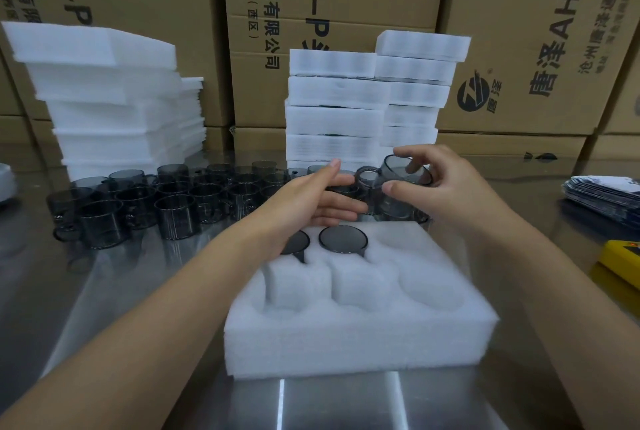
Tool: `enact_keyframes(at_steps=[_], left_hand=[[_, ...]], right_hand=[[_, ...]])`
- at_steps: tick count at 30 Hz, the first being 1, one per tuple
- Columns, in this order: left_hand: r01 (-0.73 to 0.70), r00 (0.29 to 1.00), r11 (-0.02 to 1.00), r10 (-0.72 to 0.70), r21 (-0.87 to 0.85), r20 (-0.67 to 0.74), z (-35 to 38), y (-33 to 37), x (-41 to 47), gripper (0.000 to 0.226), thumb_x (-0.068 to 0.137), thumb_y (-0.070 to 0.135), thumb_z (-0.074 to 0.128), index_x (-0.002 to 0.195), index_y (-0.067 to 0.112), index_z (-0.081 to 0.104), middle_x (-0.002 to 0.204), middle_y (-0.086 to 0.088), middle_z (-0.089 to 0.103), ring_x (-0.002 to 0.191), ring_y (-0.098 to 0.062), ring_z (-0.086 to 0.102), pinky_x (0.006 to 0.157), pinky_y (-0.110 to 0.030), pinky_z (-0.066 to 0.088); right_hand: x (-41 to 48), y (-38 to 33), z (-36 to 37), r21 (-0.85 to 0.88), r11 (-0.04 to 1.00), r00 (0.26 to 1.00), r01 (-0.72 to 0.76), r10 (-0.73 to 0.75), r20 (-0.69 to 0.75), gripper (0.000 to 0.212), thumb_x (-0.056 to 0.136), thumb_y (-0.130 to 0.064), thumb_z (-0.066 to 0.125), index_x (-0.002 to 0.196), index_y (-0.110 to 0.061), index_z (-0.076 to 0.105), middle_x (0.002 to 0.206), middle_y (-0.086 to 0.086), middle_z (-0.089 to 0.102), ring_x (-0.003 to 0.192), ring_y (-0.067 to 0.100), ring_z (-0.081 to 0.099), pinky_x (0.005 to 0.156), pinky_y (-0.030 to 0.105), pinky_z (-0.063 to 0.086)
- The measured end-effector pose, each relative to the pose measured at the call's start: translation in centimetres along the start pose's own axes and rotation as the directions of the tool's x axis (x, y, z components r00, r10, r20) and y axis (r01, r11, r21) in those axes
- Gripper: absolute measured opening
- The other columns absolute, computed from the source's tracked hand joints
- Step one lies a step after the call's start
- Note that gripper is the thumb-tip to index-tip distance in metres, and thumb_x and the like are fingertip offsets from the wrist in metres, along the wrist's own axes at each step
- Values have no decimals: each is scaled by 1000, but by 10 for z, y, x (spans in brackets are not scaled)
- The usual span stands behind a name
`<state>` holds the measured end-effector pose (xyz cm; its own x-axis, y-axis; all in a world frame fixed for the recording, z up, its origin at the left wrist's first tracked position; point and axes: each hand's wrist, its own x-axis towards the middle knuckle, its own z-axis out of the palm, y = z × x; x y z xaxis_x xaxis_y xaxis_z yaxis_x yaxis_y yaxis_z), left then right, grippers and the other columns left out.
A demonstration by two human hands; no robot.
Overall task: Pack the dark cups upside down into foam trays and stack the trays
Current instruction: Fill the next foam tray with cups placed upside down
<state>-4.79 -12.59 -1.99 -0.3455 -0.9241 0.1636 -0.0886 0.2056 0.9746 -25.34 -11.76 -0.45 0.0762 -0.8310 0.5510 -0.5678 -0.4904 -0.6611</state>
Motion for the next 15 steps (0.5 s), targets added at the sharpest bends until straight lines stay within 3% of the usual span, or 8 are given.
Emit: enact_keyframes(at_steps=[4,6,8,10,15], left_hand=[[19,1000,1000,-19,3,1,-1,1,-1,48,98,56,26,117,25,58,98,-3,75,92,-12,71,75,-18,52],[21,1000,1000,-21,6,-1,-1,1,-1,50,98,55,26,118,23,58,98,-3,75,93,-13,71,76,-18,52],[20,1000,1000,-20,8,-4,-1,0,0,50,98,55,27,118,22,58,98,-3,75,92,-13,71,76,-19,52],[19,1000,1000,-19,10,-8,0,0,0,48,99,53,28,117,22,59,97,-3,75,92,-13,71,76,-18,53],[5,1000,999,-4,50,-21,1,-1,1,45,100,50,28,114,22,61,95,-2,75,91,-12,71,79,-19,53]], right_hand=[[2,2,-13,-17,994,991,-111,112,71,51,52,-65,69,98,-43,62,99,-14,61,86,2,59,75,26,45],[3,4,-19,-22,988,982,-152,153,109,54,54,-65,72,100,-39,62,95,-13,65,70,-4,61,64,23,44],[2,5,-22,-18,987,975,-162,162,149,44,65,-53,74,103,-36,61,85,-15,65,45,-2,54,46,15,38],[2,6,-23,3,984,966,-176,172,196,39,72,-39,75,107,-33,60,78,-15,65,40,5,53,38,18,39],[1,5,-21,90,975,928,-202,161,335,42,77,-20,74,113,-34,57,106,-2,57,57,17,65,56,29,56]])
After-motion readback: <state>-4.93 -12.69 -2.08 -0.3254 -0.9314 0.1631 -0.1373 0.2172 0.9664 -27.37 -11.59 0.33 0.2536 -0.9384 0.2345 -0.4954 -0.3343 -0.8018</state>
